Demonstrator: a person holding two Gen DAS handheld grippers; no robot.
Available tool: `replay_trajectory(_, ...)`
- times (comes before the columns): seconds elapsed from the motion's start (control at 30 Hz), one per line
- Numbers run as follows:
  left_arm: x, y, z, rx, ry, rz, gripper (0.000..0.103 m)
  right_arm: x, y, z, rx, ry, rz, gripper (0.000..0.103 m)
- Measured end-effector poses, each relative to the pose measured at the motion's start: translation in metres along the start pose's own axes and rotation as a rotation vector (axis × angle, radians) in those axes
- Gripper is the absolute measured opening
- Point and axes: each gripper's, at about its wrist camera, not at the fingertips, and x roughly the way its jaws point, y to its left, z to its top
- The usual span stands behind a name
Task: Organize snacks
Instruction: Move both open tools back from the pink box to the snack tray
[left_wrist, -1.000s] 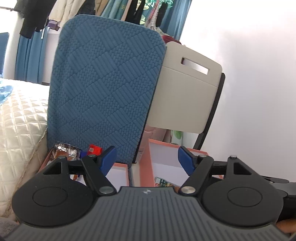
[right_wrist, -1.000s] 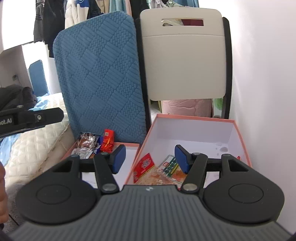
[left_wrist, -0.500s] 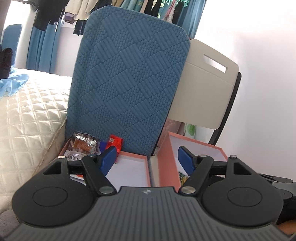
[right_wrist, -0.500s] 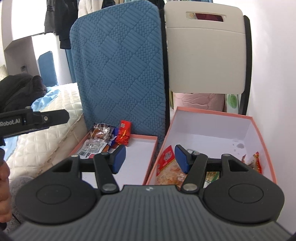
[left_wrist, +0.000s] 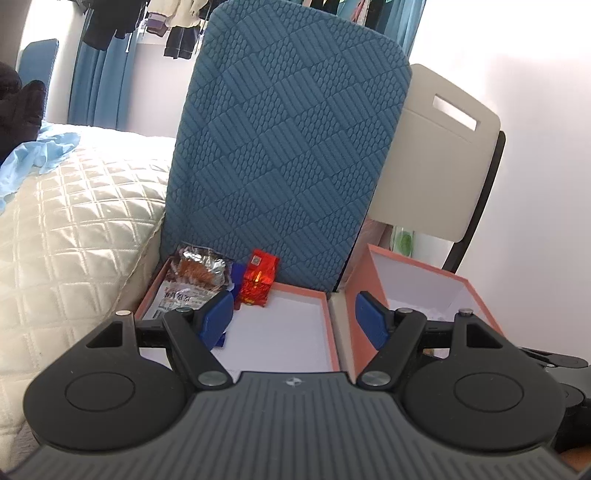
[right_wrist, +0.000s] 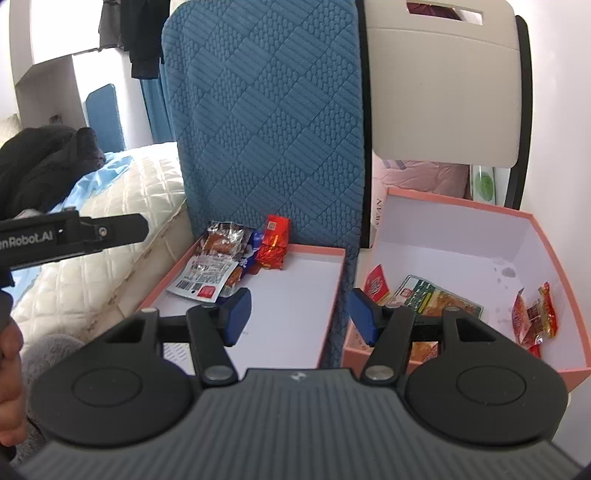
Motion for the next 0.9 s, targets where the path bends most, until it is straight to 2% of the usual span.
replay_trajectory(0.27,0.016,0.016,-0.010,-0.015,0.042,0.050,0.077,0.013,0.007,-0.014,0.011,0.031,0.004,0.061)
replay_trajectory(0.37,0.034,0.023,-0.015,-0.024,0.065,0.052,0.078,0.021,0.005,-0.014,0.017,0.030,-0.003,0.061)
replay_trajectory(0.47,0.057,0.028,-0.018,-0.028,0.095,0.084,0.078,0.030,0.003,-0.012,0.022,0.022,-0.004,0.061)
replay_trajectory(0.6,0.078,0.031,-0.017,-0.008,0.087,0.129,0.078,0.045,0.004,-0.005,0.044,0.006,0.002,0.061)
replay_trajectory(0.77,0.106,0.041,-0.014,-0.044,0.096,0.141,0.080,0.068,0.010,0.004,0.058,-0.015,0.020,0.061)
replay_trajectory(0.9,0.128,0.059,-0.015,-0.103,0.125,0.182,0.080,0.089,0.009,0.012,0.071,-0.025,0.063,0.061)
